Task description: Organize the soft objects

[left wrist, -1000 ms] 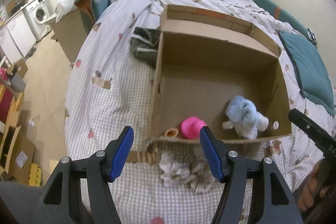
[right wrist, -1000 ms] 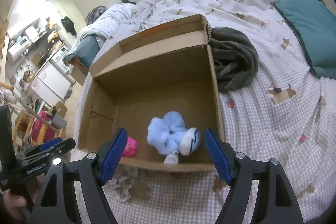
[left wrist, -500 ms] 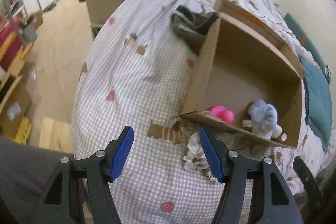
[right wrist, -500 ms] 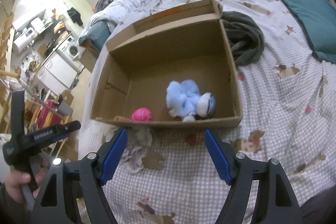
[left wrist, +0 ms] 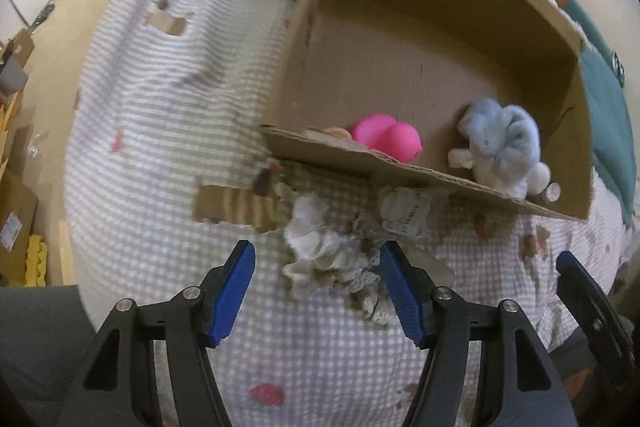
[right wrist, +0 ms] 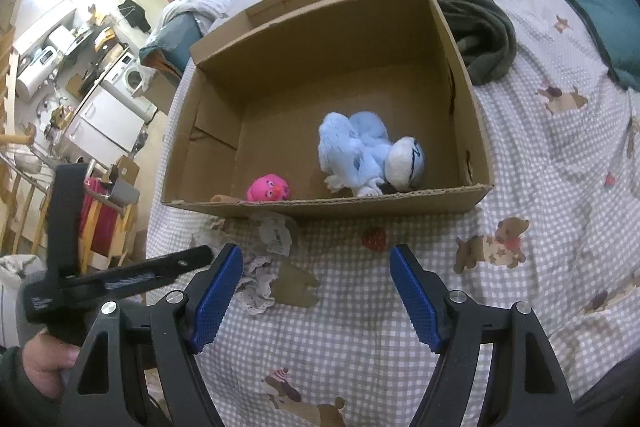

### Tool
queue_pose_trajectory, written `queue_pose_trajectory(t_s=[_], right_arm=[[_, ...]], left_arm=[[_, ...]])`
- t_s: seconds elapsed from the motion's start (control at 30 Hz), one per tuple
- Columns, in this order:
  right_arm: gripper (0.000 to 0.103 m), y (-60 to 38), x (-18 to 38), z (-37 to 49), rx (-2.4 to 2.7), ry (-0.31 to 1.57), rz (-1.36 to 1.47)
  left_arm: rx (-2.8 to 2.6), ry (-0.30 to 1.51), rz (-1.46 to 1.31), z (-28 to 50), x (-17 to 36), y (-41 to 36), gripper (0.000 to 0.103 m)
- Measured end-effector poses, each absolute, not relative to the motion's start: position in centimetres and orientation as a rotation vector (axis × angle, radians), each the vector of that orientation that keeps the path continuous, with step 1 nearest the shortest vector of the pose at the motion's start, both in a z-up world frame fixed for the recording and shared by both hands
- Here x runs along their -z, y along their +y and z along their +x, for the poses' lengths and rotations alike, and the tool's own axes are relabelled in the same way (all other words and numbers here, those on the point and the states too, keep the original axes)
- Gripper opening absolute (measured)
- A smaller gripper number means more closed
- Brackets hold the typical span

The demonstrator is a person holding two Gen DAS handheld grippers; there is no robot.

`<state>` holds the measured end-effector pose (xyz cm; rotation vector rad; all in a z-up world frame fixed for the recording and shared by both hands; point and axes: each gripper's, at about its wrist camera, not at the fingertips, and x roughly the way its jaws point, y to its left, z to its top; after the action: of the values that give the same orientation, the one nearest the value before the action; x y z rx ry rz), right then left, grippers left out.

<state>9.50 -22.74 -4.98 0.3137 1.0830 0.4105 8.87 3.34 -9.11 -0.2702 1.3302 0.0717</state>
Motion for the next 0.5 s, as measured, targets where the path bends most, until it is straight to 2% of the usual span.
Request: queue_pose_trajectory(t_s=[0.03, 0.1, 0.17, 0.23, 0.5], right_arm=[[0.08, -22.7, 5.1, 9.7, -0.409, 1.088, 0.316], [0.08, -22.7, 5.2, 9.8, -0.408, 1.095, 0.318], [0.08, -22.7, 5.3, 9.9, -0.406, 1.097, 0.318], [0.08, -22.6, 5.4, 10.0, -0.405, 1.099, 0.316], [0.08, -22.7, 5.7, 10.0, -0.395, 1.111, 0.312]], left_arm=[[-0.073, 1.346, -0.268, 9.2, 9.7, 3.2, 0.046], [-0.097, 1.368, -0.272, 9.8, 10.4, 3.4, 0.031], [-0.106, 1.373, -0.292, 9.9, 10.6, 3.6, 0.024], [-0.119, 1.359, -0.273, 9.8, 10.3, 3.7, 0.012], [-0.1, 1.245, -0.228, 7.5, 6.1, 3.7, 0.009]])
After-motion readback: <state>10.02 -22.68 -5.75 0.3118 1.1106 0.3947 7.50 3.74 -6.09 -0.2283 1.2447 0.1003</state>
